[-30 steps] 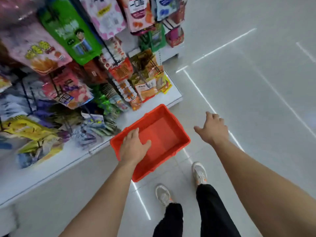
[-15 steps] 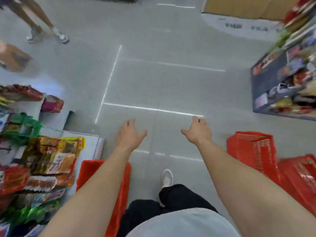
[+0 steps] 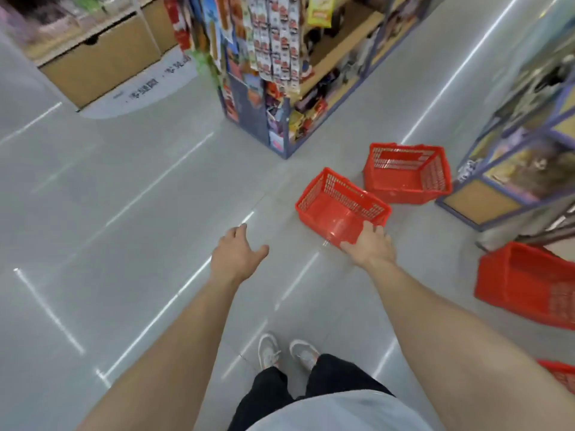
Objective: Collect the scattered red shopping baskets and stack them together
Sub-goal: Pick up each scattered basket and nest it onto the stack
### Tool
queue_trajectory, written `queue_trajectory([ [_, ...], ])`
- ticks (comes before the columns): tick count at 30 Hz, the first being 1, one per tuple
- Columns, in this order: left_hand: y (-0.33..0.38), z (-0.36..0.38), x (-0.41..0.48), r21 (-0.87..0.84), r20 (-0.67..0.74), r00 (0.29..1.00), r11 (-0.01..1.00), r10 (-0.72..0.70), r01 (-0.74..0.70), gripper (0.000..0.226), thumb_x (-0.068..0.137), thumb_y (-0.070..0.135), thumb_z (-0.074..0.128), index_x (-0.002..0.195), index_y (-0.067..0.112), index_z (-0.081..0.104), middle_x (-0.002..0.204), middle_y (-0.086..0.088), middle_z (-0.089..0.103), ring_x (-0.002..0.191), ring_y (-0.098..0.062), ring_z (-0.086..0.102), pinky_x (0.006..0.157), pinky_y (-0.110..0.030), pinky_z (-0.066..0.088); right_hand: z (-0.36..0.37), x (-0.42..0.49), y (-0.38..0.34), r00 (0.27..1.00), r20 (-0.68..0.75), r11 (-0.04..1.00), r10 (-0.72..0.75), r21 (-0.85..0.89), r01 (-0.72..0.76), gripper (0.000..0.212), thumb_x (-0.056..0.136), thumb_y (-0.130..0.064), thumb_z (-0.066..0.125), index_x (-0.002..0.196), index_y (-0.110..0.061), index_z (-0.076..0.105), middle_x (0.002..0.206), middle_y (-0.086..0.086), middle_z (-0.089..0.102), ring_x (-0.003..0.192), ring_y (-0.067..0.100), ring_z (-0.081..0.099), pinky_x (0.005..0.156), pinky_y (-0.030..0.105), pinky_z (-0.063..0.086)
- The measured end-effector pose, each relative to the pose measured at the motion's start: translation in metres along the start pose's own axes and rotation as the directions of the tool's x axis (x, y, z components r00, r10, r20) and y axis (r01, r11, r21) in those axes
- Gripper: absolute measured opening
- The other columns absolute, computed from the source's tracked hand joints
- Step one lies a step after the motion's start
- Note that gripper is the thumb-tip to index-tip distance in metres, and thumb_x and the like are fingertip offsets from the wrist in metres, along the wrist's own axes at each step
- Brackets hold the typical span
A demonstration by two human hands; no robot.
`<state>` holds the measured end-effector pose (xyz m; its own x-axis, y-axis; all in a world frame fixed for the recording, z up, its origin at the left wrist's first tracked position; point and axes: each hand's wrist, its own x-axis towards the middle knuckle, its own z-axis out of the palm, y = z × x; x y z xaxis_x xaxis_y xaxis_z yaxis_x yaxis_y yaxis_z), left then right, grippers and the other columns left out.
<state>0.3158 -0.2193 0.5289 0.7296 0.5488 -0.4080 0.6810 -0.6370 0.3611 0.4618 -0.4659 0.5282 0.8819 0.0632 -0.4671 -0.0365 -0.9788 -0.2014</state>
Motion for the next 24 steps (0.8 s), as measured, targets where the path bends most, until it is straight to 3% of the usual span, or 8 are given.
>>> queue_trajectory([
  [4,0.048,-0.001,0.051,0.095,0.08,0.981,0.979,0.175,-0.183,0.085,0.086,0.059,0.059,0.154,0.017,0.03,0.156,-0.005,0.036,0.137,-0.029,0.039,0.104,-0.044,0.04,-0.013,0.012,0.04,0.98,-0.043,0.977,0.197,0.093,-0.192,0.079,0.076,-0.058,0.069,0.136,-0.014,0.042,0.137,0.015,0.048,0.129,0.035,0.042,0.101,0.046,0.04],
  [12,0.155,0.03,0.149,0.151,0.194,0.922,0.919,0.334,-0.365,0.087,0.085,0.058,0.062,0.153,0.014,0.033,0.154,-0.01,0.039,0.139,-0.031,0.039,0.109,-0.045,0.038,-0.021,0.072,0.107,0.914,-0.021,0.893,0.404,0.227,-0.389,0.084,0.079,-0.058,0.064,0.146,-0.019,0.034,0.141,0.014,0.042,0.13,0.035,0.038,0.101,0.047,0.037],
  [19,0.237,0.084,0.28,0.188,0.22,0.932,0.925,0.288,-0.331,0.088,0.085,0.06,0.062,0.153,0.013,0.033,0.155,-0.012,0.038,0.14,-0.032,0.038,0.109,-0.048,0.038,-0.004,0.218,0.139,0.879,0.098,0.804,0.466,0.369,-0.467,0.087,0.083,-0.055,0.063,0.151,-0.014,0.027,0.144,0.015,0.039,0.131,0.035,0.037,0.102,0.048,0.037],
  [24,0.265,0.165,0.405,0.208,0.202,0.955,0.944,0.216,-0.257,0.088,0.083,0.06,0.062,0.153,0.016,0.032,0.154,-0.012,0.039,0.14,-0.031,0.039,0.109,-0.049,0.037,0.045,0.36,0.164,0.871,0.124,0.739,0.475,0.48,-0.472,0.087,0.085,-0.053,0.064,0.153,-0.013,0.027,0.147,0.015,0.038,0.133,0.036,0.038,0.105,0.048,0.037],
])
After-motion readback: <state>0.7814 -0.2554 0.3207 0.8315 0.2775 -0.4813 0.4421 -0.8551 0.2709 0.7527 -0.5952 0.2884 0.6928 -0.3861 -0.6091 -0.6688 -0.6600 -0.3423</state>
